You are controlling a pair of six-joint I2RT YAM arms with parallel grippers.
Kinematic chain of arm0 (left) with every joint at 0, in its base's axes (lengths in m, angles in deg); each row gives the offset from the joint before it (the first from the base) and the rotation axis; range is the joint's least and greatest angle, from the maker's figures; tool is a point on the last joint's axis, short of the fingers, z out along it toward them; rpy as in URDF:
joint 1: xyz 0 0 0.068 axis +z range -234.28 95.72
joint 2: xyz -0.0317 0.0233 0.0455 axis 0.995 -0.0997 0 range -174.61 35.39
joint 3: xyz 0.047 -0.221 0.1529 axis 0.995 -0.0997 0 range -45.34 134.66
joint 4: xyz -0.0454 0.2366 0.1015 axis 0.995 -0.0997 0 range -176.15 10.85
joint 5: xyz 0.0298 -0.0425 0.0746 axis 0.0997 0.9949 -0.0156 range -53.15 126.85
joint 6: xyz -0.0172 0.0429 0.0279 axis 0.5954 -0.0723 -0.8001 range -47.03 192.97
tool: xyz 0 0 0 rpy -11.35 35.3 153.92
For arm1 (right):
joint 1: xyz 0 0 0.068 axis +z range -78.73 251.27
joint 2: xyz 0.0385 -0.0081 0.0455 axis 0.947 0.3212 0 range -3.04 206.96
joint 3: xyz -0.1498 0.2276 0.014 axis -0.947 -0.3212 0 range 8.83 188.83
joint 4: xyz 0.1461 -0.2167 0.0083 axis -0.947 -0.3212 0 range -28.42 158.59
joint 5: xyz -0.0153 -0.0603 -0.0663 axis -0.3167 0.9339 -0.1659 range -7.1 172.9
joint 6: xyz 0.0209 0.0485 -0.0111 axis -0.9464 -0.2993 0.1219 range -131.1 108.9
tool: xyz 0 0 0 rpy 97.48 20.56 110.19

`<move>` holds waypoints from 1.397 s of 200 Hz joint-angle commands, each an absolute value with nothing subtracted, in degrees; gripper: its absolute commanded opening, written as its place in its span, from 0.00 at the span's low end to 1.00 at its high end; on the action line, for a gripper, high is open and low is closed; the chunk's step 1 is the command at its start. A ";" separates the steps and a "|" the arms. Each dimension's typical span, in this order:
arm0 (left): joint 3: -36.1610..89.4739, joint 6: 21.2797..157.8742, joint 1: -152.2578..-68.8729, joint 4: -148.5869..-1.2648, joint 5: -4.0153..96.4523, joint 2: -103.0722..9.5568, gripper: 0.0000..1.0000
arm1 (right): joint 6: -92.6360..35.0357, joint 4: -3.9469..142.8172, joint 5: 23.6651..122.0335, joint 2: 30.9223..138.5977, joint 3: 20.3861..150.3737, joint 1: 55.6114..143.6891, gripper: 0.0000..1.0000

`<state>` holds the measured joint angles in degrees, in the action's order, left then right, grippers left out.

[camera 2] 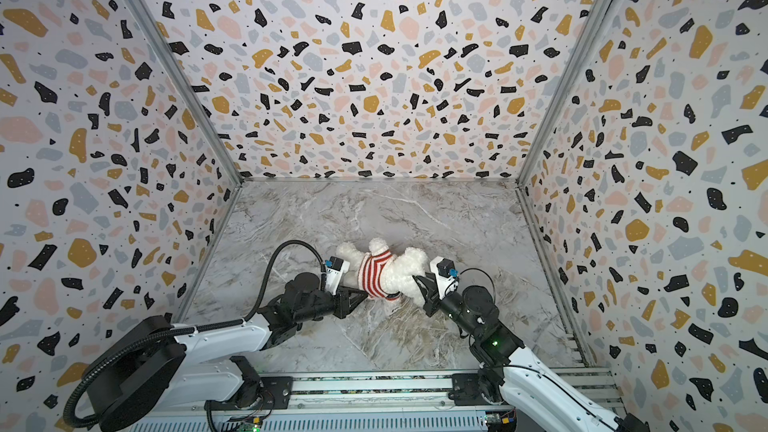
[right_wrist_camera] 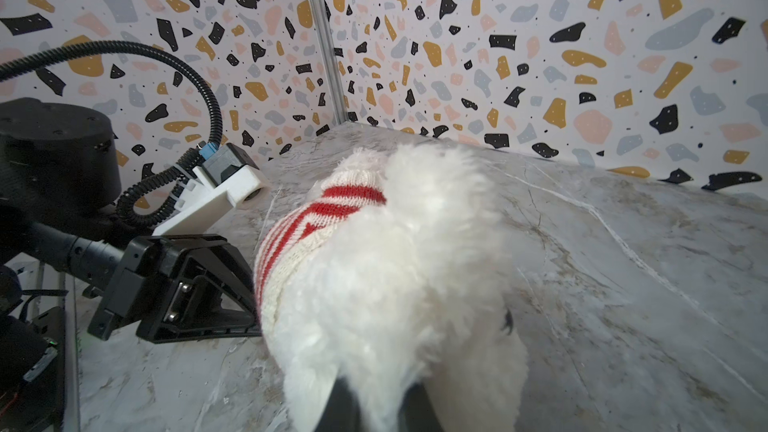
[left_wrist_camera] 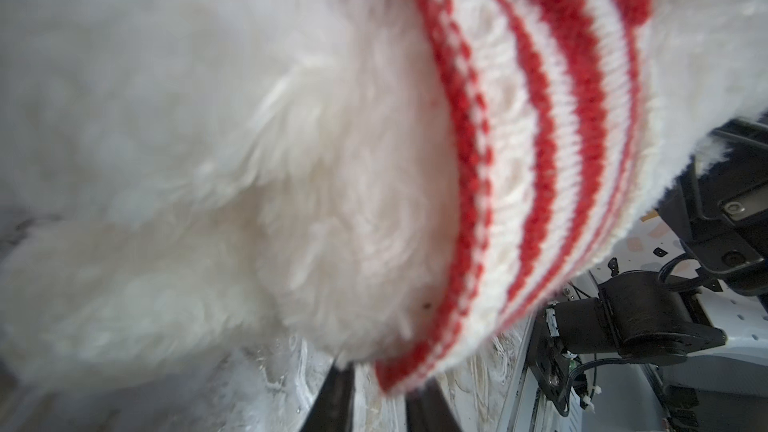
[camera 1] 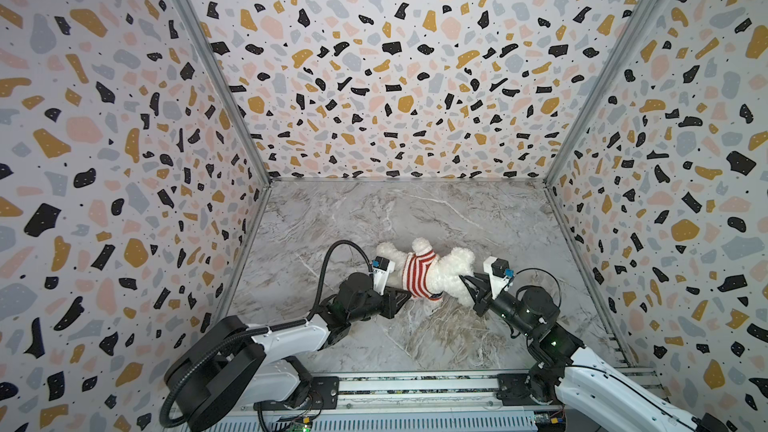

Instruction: Dress the teddy bear

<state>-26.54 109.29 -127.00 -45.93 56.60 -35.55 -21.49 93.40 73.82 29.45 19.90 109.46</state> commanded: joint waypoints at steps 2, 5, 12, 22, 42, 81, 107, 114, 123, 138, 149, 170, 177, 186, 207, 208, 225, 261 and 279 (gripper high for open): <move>-24.96 107.23 -126.99 -46.09 58.57 -32.62 0.33 | -16.32 98.29 69.75 27.53 19.22 109.42 0.00; -24.91 107.14 -126.99 -46.50 58.60 -32.31 0.34 | -15.85 98.31 69.43 27.47 19.17 109.42 0.00; -24.72 106.69 -126.86 -47.76 58.57 -31.42 0.35 | -14.58 98.42 68.56 27.29 18.91 109.43 0.00; -24.49 105.92 -126.66 -49.96 58.33 -30.03 0.38 | -12.96 98.26 67.98 27.19 18.72 109.46 0.00; -23.87 104.79 -125.32 -54.41 59.36 -26.44 0.38 | -10.56 96.90 67.99 27.22 18.84 109.37 0.00; -22.17 103.87 -123.51 -62.05 58.82 -19.56 0.49 | -9.09 98.93 67.24 26.69 17.32 109.27 0.00; -20.95 104.61 -122.71 -61.92 57.19 -18.71 0.54 | -8.17 100.11 65.72 27.15 17.15 109.29 0.00; -20.45 104.69 -122.32 -61.65 57.02 -19.11 0.52 | -7.83 100.27 65.08 27.27 17.17 109.24 0.00; -19.93 105.15 -121.78 -60.78 57.56 -19.86 0.49 | -7.54 100.31 64.84 27.53 17.18 109.26 0.00; -18.97 104.96 -121.45 -60.66 58.22 -21.50 0.46 | -7.27 100.05 64.95 27.66 17.22 109.26 0.00; -18.58 104.35 -121.45 -61.41 58.13 -22.43 0.44 | -7.31 100.34 64.97 27.42 17.07 109.28 0.00; -19.56 105.14 -121.37 -59.54 58.35 -22.85 0.38 | -7.57 101.74 64.36 27.38 16.65 109.26 0.00; -19.71 105.44 -121.37 -58.61 58.87 -23.14 0.34 | -7.67 102.11 64.27 27.53 16.47 109.31 0.00; -19.60 105.83 -121.37 -57.94 59.70 -23.69 0.32 | -7.60 102.17 64.35 27.83 16.47 109.24 0.00; -19.72 106.29 -121.37 -57.07 60.54 -24.64 0.25 | -7.50 102.07 64.88 28.25 16.60 109.25 0.00; -19.74 106.37 -121.37 -57.03 60.51 -24.64 0.24 | -7.50 102.07 64.93 28.25 16.63 109.24 0.00; -20.12 106.54 -121.37 -56.73 60.53 -24.47 0.14 | -7.50 102.10 65.35 28.49 16.70 109.31 0.00; -19.99 106.59 -121.37 -57.44 59.40 -23.41 0.00 | -7.67 101.59 66.85 28.70 16.67 109.27 0.00; -19.86 106.37 -120.46 -60.17 55.34 -22.60 0.00 | -7.76 100.85 68.40 28.21 16.72 109.30 0.00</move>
